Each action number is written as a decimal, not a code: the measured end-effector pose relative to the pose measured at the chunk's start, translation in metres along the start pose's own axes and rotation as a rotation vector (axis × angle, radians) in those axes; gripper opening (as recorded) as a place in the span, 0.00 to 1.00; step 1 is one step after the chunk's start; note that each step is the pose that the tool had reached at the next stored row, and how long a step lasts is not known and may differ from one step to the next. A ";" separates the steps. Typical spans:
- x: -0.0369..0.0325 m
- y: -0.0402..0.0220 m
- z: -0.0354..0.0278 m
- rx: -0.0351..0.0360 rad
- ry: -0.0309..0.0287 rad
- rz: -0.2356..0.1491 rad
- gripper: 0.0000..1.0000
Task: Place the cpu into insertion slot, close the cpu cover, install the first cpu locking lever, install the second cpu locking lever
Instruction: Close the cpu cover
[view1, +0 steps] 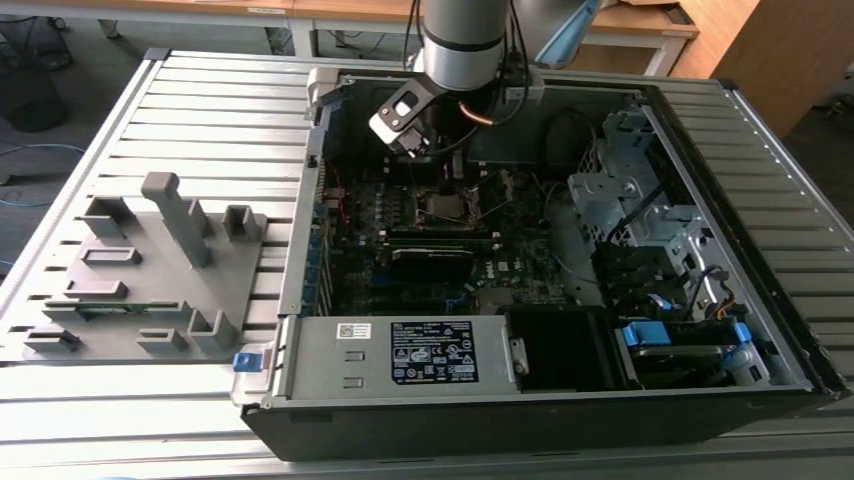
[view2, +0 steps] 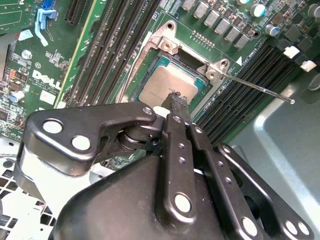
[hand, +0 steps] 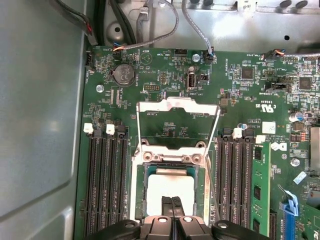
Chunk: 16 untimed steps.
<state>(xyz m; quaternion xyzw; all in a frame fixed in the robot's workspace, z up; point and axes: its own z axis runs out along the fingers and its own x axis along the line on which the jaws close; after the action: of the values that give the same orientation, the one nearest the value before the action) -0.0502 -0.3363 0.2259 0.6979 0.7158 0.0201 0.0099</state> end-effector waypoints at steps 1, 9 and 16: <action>0.0000 0.0000 -0.0005 -0.0001 0.0001 0.000 0.11; 0.0000 0.0001 -0.0020 -0.0001 0.0001 0.000 0.11; 0.0000 0.0001 -0.0034 0.0001 -0.0001 0.000 0.11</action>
<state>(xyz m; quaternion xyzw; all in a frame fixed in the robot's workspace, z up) -0.0503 -0.3363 0.2293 0.6979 0.7158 0.0200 0.0099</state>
